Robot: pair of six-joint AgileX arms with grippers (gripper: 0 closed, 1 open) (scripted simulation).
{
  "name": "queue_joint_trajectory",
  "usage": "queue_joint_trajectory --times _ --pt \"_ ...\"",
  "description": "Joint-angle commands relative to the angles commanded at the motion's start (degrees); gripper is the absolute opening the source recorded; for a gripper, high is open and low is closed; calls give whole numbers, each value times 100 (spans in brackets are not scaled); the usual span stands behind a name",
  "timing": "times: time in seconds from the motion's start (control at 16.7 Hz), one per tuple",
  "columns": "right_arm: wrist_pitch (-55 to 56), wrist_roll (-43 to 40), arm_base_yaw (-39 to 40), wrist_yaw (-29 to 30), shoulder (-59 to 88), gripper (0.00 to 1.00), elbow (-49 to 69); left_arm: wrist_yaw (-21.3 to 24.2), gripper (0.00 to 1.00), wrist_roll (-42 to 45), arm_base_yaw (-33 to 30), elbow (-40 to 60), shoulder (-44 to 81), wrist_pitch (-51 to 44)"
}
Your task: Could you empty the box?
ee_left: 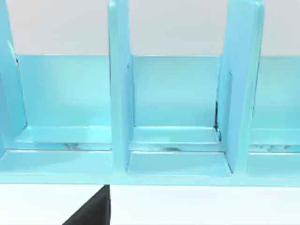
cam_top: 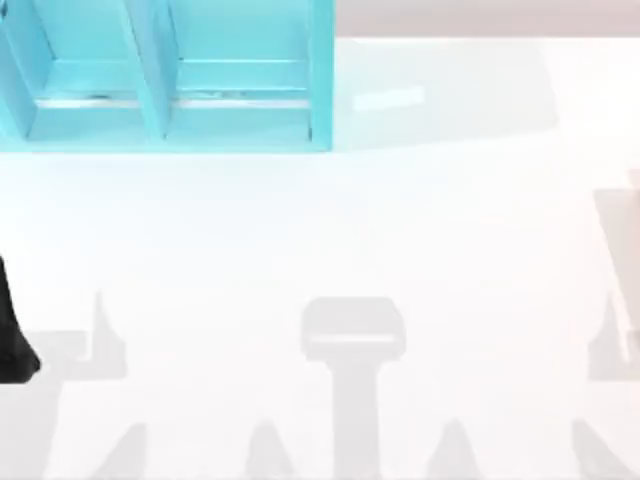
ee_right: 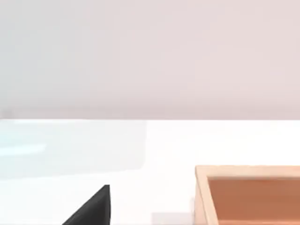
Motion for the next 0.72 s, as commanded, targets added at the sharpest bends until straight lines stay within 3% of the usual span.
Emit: queue_joint_trajectory --times 0.36,0.72 --pt "-566 -332 -304 -2 573 100 619 0 100 0 0 0 0 0" --pt "-2622 -1179 -1106 -28 3188 100 2790 0 100 0 0 0 0 0"
